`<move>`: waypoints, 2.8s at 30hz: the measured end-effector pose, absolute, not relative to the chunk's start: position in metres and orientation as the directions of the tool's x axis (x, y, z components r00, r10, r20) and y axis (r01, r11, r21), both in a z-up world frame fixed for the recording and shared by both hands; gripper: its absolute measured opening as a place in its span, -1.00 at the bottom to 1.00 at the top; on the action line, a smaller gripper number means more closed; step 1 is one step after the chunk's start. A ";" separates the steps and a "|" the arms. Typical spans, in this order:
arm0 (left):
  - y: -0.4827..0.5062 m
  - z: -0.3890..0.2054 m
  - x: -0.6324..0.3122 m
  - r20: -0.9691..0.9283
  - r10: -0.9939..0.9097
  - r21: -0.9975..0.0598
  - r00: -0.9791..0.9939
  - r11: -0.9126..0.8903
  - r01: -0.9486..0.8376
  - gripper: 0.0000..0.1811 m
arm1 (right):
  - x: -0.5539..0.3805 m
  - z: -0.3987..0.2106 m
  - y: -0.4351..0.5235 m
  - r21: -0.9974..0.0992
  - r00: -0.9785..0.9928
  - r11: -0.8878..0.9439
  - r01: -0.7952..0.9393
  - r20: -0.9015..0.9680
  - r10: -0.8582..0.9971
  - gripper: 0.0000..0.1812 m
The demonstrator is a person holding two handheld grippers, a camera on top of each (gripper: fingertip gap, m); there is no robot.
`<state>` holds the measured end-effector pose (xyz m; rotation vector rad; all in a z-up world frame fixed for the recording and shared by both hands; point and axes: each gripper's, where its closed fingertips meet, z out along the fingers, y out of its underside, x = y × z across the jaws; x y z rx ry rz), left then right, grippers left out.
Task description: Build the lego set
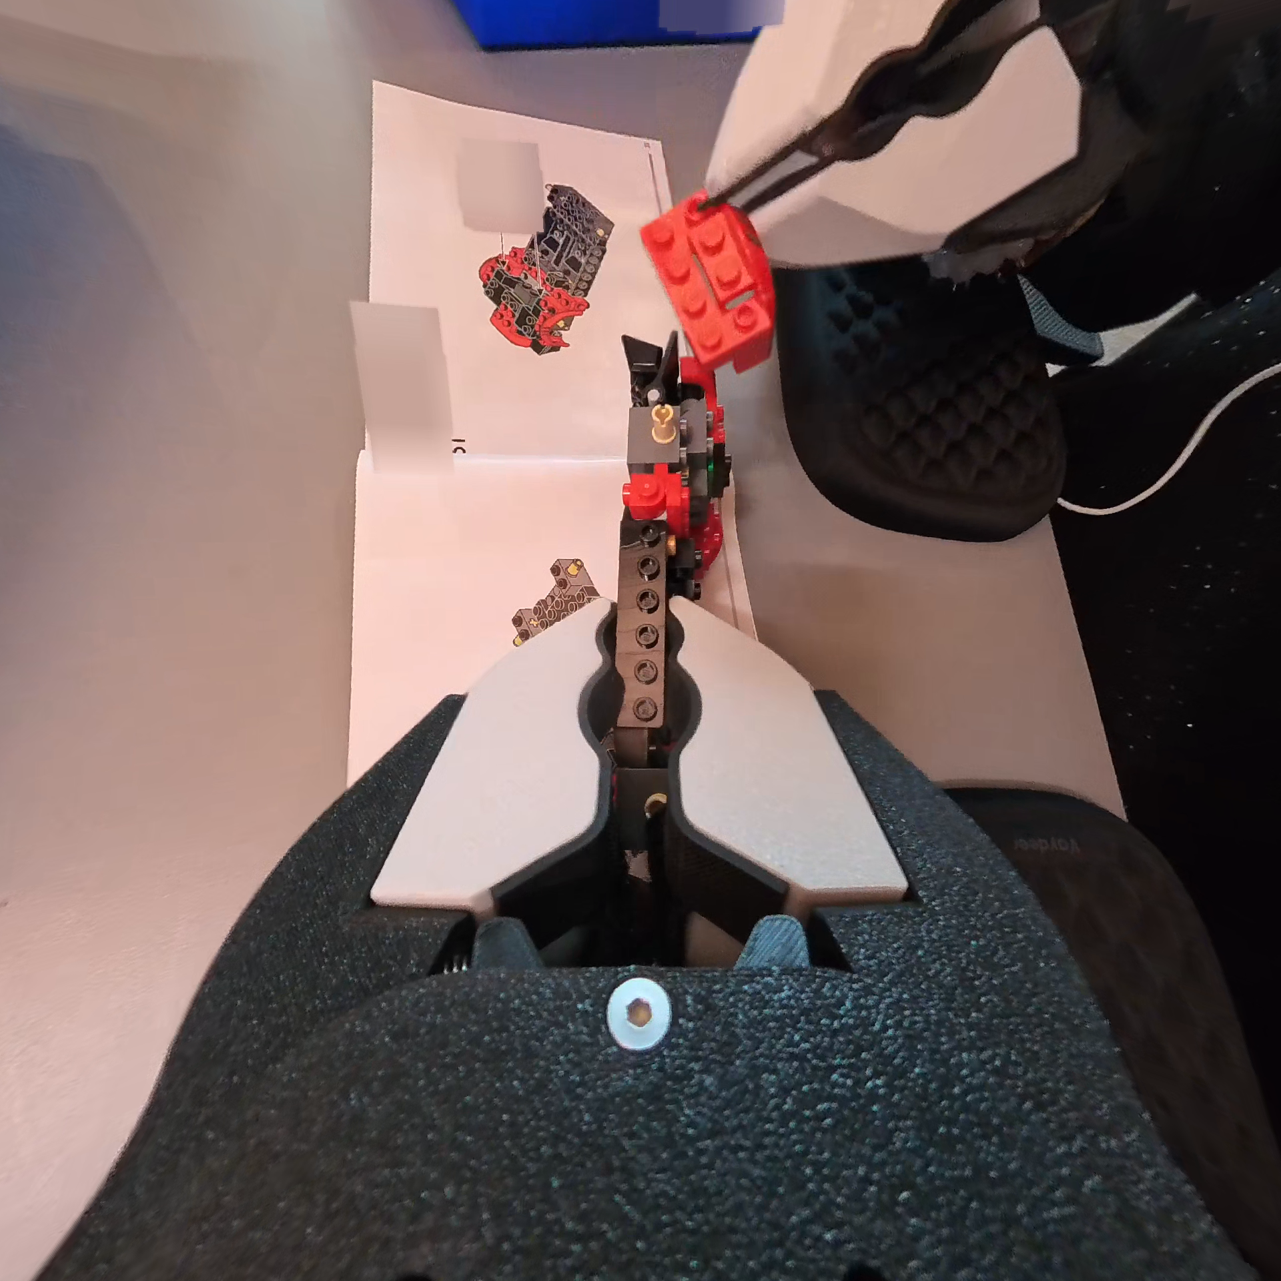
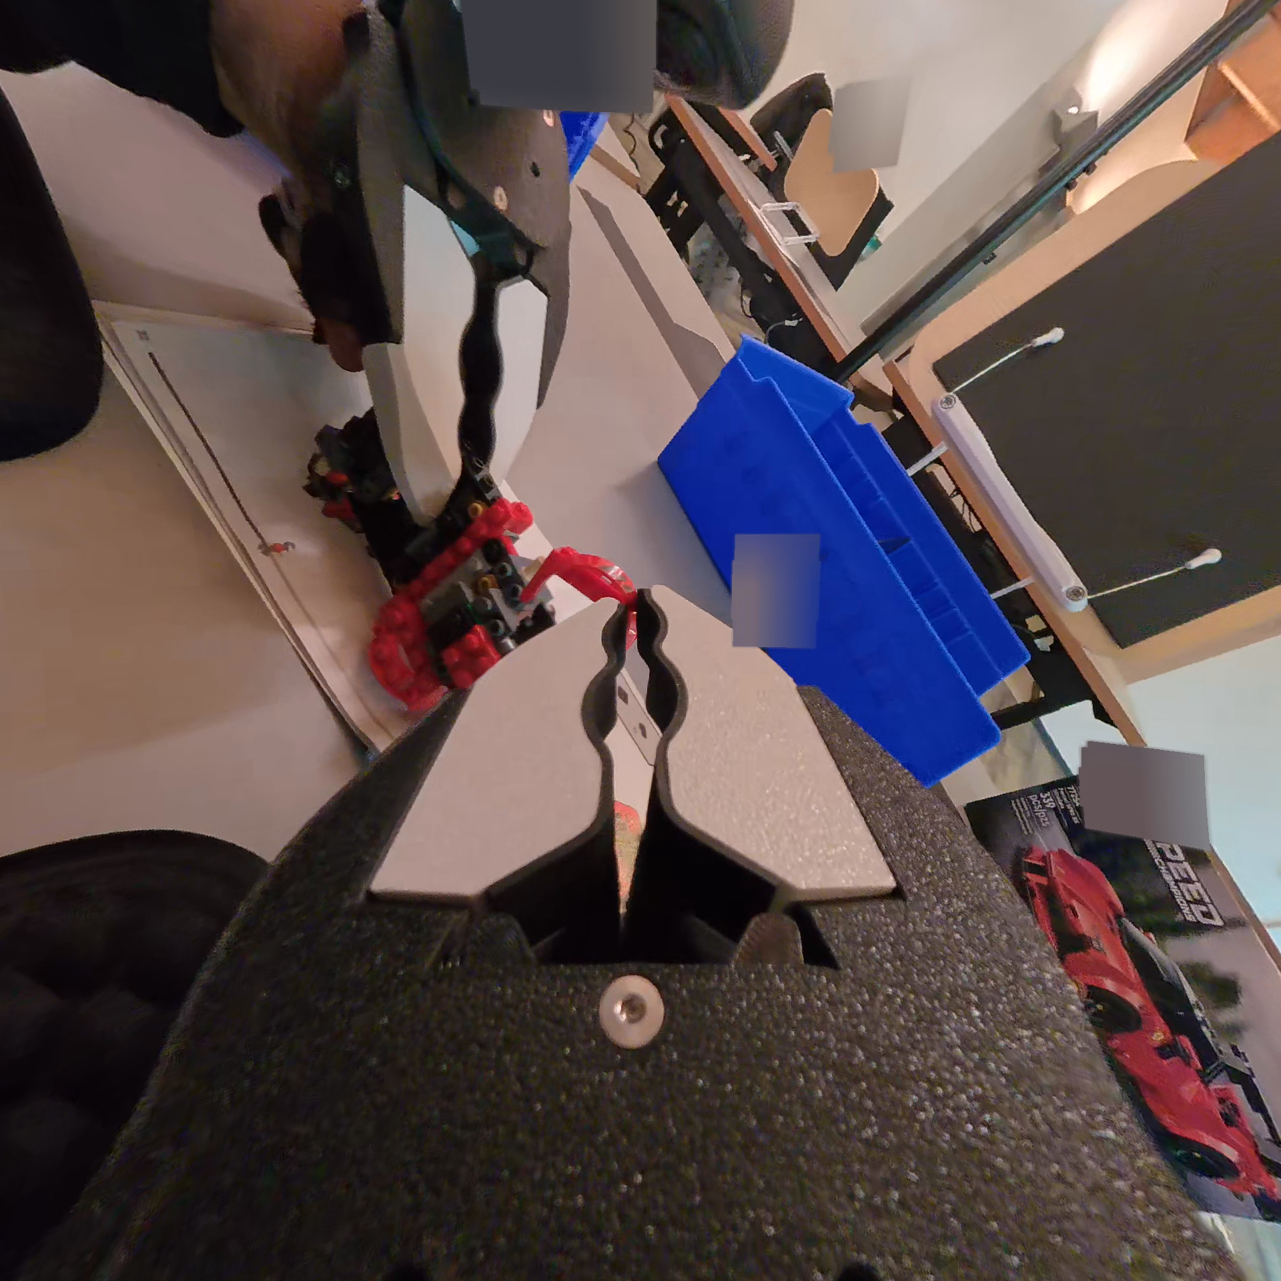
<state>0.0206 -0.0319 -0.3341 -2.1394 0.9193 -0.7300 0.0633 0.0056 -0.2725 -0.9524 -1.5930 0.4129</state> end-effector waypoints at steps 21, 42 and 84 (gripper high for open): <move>-0.016 -0.290 0.027 0.936 -0.319 -0.351 0.147 -0.831 0.431 -0.90 | 0.109 -0.237 0.070 -0.896 0.235 0.298 0.329 0.383 0.893 -0.97; -0.020 -0.296 0.051 0.944 -0.282 -0.328 0.169 -0.853 0.406 -0.89 | 0.057 -0.223 0.051 -0.757 -0.058 0.515 0.403 0.540 0.840 -0.97; -0.077 -0.234 0.107 0.802 -0.592 -0.594 -0.086 -0.805 0.005 -0.90 | 0.100 -0.185 -0.041 -0.873 -0.960 -0.449 0.191 -0.071 -0.272 -0.99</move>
